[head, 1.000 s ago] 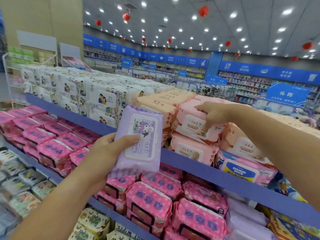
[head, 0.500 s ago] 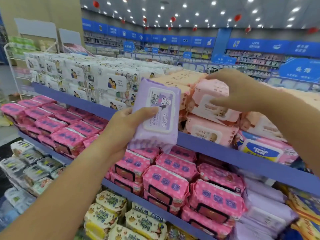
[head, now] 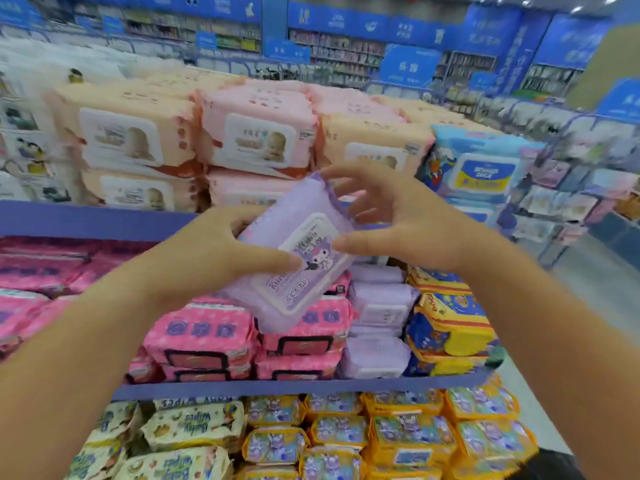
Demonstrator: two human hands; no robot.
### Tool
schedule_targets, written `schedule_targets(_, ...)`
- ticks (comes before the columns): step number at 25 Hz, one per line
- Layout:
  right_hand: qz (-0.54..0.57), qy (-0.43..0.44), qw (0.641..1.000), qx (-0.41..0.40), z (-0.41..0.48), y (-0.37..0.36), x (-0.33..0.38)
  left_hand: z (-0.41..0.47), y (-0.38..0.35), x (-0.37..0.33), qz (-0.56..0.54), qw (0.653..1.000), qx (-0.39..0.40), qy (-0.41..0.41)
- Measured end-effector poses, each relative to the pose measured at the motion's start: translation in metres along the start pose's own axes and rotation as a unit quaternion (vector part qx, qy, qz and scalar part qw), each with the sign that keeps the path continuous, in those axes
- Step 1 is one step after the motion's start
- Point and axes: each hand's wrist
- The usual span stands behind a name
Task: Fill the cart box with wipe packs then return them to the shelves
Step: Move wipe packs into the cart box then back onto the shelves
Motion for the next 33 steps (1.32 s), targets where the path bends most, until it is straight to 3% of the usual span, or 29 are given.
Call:
schedule_targets(2,0.045,-0.071,0.996,0.002,-0.033,0.004,-0.051,0.017,-0.04,0.01,0.029,0.995,0.095,0.026)
schedule_targets(5,0.178,-0.153,0.97,0.066,-0.079,0.006,-0.115,0.045,-0.1,0.026,0.031,0.974,0.215,0.063)
schedule_targets(9,0.244,-0.204,0.947,0.039,-0.104,0.014,-0.181,0.082,-0.155,0.04,0.089,0.959,0.263,0.049)
schedule_targets(11,0.176,-0.197,0.964,0.011,-0.102,0.018,-0.212,0.097,-0.179,0.045,0.175,0.954,0.243,0.023)
schedule_targets(13,0.04,-0.193,0.98,-0.034,-0.093,0.018,-0.237,0.109,-0.201,0.053,0.265,0.937,0.226,-0.011)
schedule_targets(16,-0.078,-0.161,0.982,-0.068,-0.077,0.008,-0.262,0.121,-0.219,0.082,0.358,0.904,0.223,-0.075)
schedule_targets(22,-0.305,-0.072,0.947,-0.07,-0.056,-0.031,-0.291,0.108,-0.225,0.144,0.479,0.842,0.236,-0.081)
schedule_targets(28,-0.38,-0.043,0.92,-0.089,-0.053,-0.042,-0.305,0.103,-0.238,0.168,0.469,0.848,0.234,-0.079)
schedule_targets(31,-0.375,-0.039,0.923,-0.077,-0.052,-0.042,-0.302,0.098,-0.236,0.16,0.534,0.807,0.226,-0.113)
schedule_targets(33,-0.362,-0.017,0.929,-0.076,-0.052,-0.043,-0.301,0.09,-0.235,0.152,0.547,0.8,0.226,-0.103)
Point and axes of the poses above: each hand's wrist, its own z-axis towards the middle knuckle, its own y-axis out of the back of the hand, x = y × z, and after that the axes turned 13 degrees about -y, right-handed
